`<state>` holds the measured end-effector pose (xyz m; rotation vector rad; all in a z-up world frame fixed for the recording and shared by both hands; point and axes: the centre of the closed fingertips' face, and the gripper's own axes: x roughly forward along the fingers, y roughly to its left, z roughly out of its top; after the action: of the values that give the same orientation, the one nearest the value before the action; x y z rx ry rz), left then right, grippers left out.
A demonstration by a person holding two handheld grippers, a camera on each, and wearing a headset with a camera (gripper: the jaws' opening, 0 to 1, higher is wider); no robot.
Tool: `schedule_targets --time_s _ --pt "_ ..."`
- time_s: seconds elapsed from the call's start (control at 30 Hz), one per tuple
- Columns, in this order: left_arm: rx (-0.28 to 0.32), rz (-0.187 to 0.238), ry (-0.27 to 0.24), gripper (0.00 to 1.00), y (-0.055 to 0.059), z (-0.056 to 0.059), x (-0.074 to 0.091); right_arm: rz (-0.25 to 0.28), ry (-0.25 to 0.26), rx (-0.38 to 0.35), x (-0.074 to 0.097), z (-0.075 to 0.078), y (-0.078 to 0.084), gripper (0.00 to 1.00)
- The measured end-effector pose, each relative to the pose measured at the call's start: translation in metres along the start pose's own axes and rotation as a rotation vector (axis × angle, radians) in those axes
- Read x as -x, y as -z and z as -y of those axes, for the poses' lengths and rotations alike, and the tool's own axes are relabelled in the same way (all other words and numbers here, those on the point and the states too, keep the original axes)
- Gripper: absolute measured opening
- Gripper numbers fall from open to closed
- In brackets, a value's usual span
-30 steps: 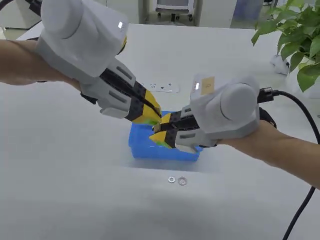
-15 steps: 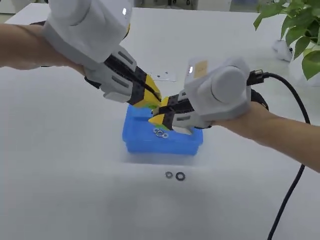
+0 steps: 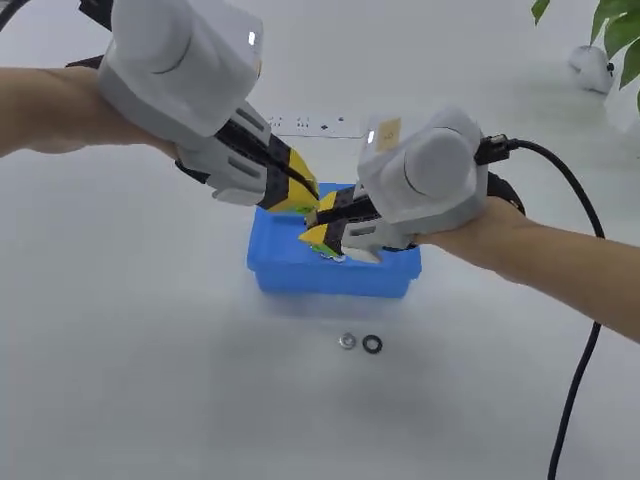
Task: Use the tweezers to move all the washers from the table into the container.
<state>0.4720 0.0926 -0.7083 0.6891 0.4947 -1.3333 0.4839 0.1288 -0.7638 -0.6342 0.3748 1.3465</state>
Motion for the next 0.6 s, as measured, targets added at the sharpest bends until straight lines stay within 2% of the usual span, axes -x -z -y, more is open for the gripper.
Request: schedule_targets --time_s 0.13,0.33,0.6 --pt "0.005 -0.005 0.001 0.06 0.003 -0.001 -0.003 -0.002 -0.002 -0.021 -0.001 0.001 0.003 0.1" --pt "0.005 0.003 -0.005 0.06 -0.002 -0.003 -0.002 0.019 0.014 -0.035 0.004 0.003 -0.001 0.12" --pt "-0.021 0.009 -0.009 0.06 -0.016 0.002 0.011 0.051 0.004 0.006 0.018 -0.002 -0.016 0.12"
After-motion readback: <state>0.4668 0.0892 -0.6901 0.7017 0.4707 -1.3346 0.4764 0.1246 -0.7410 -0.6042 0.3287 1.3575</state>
